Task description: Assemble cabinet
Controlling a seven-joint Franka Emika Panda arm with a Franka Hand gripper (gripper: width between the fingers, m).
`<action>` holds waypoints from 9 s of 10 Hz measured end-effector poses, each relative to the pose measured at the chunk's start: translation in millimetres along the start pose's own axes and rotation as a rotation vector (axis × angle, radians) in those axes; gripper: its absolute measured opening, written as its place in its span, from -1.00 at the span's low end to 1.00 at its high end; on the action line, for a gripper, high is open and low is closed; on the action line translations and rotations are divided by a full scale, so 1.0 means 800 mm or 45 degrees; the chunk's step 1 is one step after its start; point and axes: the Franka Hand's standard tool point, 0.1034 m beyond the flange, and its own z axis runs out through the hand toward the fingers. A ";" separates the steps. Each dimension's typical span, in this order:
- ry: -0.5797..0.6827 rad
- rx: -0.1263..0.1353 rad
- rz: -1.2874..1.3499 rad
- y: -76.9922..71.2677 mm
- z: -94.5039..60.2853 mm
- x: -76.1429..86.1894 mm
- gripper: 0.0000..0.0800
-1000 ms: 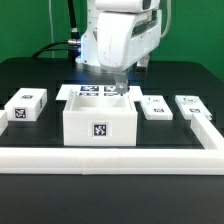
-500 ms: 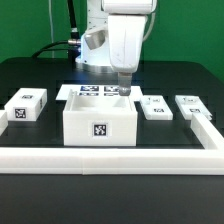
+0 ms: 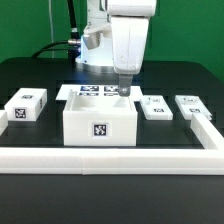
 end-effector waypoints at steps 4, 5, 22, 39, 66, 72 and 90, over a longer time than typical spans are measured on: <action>0.001 0.034 -0.006 -0.051 0.014 -0.011 1.00; 0.000 0.044 -0.003 -0.057 0.017 -0.013 1.00; 0.030 0.075 -0.003 -0.115 0.072 -0.008 -0.04; 0.045 0.029 -0.058 -0.046 0.072 0.037 -0.91; 0.056 0.042 -0.006 -0.020 0.071 0.136 0.92; 0.045 0.019 0.036 -0.045 0.035 0.139 0.99; 0.115 0.060 0.106 -0.143 0.076 0.197 0.99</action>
Offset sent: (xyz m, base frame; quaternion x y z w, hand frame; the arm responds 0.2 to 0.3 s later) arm -0.0326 -0.0008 -0.0047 0.0139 0.0134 -0.0216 0.9996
